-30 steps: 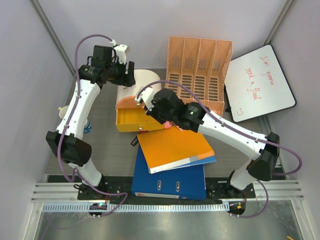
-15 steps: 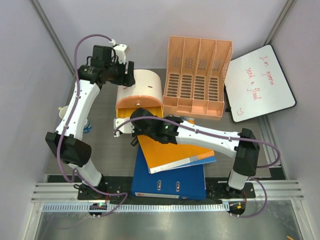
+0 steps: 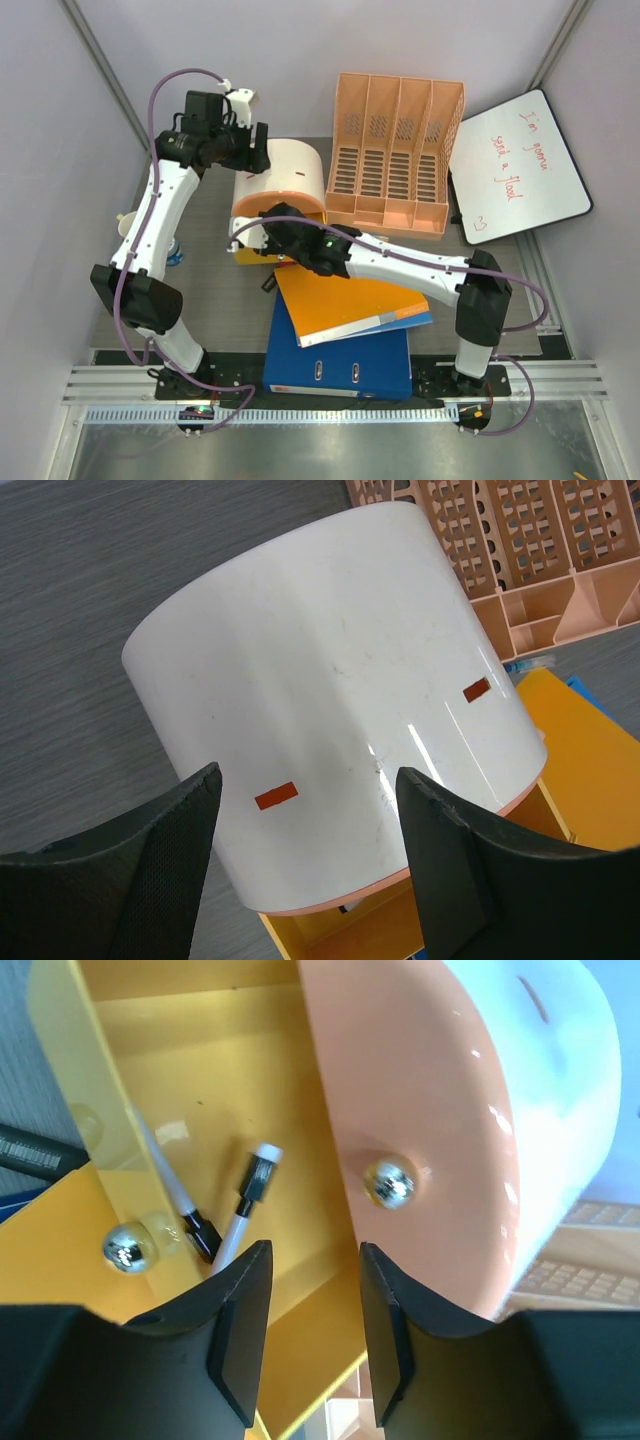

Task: Organize the desk
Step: Place the stationery in the drawer, then pick up the stationery from the center of the board.

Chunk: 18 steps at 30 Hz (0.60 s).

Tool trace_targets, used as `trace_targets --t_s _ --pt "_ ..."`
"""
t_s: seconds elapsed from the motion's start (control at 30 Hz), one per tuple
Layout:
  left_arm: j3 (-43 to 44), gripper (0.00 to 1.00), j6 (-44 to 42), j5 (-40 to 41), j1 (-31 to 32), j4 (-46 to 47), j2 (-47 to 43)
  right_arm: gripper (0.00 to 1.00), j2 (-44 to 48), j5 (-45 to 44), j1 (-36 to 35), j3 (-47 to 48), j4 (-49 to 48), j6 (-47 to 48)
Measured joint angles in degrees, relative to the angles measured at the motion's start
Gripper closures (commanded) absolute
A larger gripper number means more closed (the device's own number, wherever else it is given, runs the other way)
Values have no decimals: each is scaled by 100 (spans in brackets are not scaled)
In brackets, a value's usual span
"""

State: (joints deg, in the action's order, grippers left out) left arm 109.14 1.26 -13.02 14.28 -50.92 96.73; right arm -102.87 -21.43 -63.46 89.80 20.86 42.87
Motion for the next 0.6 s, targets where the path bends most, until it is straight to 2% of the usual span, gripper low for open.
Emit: trace_targets --t_s 0.1,0.2,0.4,0.47,0.6 --pt "-2 29 0 0 0 2 0 56 225 -7 157 -98 -33 -350" --pt "-2 29 -2 0 0 2 0 57 931 101 505 -544 -50 -1080" --pt "-24 29 -2 -2 0 2 -15 57 2363 426 2286 -1368 103 -2739" --pt "-26 29 -2 -2 0 2 -15 57 2566 459 2758 -1550 334 -3318" --pt "-26 29 2 -7 0 4 -15 57 2319 820 2979 -1759 850 -4131"
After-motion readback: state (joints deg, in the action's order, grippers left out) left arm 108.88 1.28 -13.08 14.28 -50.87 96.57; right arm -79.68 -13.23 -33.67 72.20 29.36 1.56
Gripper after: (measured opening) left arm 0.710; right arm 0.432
